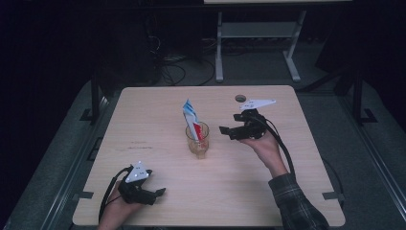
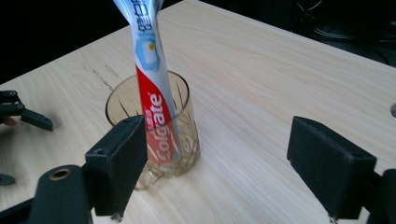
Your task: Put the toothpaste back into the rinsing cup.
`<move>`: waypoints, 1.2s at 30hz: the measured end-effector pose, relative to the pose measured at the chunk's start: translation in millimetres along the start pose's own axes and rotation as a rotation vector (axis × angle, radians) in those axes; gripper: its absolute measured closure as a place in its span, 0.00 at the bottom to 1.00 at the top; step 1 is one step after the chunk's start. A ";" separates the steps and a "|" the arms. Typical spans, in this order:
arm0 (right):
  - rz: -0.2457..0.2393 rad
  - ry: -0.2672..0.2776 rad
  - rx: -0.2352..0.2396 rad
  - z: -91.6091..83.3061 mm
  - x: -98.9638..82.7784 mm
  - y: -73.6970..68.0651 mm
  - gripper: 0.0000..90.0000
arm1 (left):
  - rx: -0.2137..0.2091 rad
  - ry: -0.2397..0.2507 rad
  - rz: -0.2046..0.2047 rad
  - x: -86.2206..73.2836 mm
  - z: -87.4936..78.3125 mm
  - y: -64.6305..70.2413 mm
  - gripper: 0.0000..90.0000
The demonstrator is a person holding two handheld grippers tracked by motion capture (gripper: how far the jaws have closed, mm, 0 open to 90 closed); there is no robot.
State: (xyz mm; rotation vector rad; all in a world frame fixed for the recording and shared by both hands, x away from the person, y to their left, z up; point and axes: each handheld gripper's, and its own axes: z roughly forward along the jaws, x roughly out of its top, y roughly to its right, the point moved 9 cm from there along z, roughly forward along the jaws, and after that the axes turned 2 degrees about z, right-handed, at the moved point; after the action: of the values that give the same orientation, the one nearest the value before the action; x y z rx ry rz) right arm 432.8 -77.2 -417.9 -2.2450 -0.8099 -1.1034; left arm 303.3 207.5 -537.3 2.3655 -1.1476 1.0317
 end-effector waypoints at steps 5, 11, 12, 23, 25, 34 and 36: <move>0.017 -0.002 -0.019 -12.1 -11.1 8.2 0.22 | 0.000 0.000 0.000 0.0 0.0 0.0 0.14; 0.032 -0.004 -0.034 -25.5 -25.0 16.3 0.21 | 0.001 -0.001 -0.001 -0.2 -0.2 0.1 0.14; 0.042 -0.001 -0.031 -28.1 -27.9 17.8 0.21 | 0.002 -0.001 -0.001 -0.2 -0.2 0.2 0.14; 0.090 -0.038 -0.065 -46.2 -60.8 33.8 0.19 | 0.002 -0.001 -0.002 -0.2 -0.3 0.3 0.14; 0.096 -0.051 -0.069 -48.5 -65.8 35.2 0.18 | 0.002 -0.001 -0.002 -0.2 -0.3 0.3 0.14; 0.118 -0.052 -0.071 -65.2 -87.4 39.1 0.17 | 0.002 -0.001 -0.002 -0.3 -0.3 0.3 0.14; 0.123 -0.057 -0.079 -68.6 -92.1 39.6 0.17 | 0.002 -0.001 -0.002 -0.3 -0.3 0.4 0.14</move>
State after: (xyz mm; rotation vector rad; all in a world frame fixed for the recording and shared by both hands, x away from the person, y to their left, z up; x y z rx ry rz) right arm 379.4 -176.4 -463.4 -2.3668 -0.6518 -1.0349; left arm 302.7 207.6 -537.3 2.3684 -1.1443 1.0318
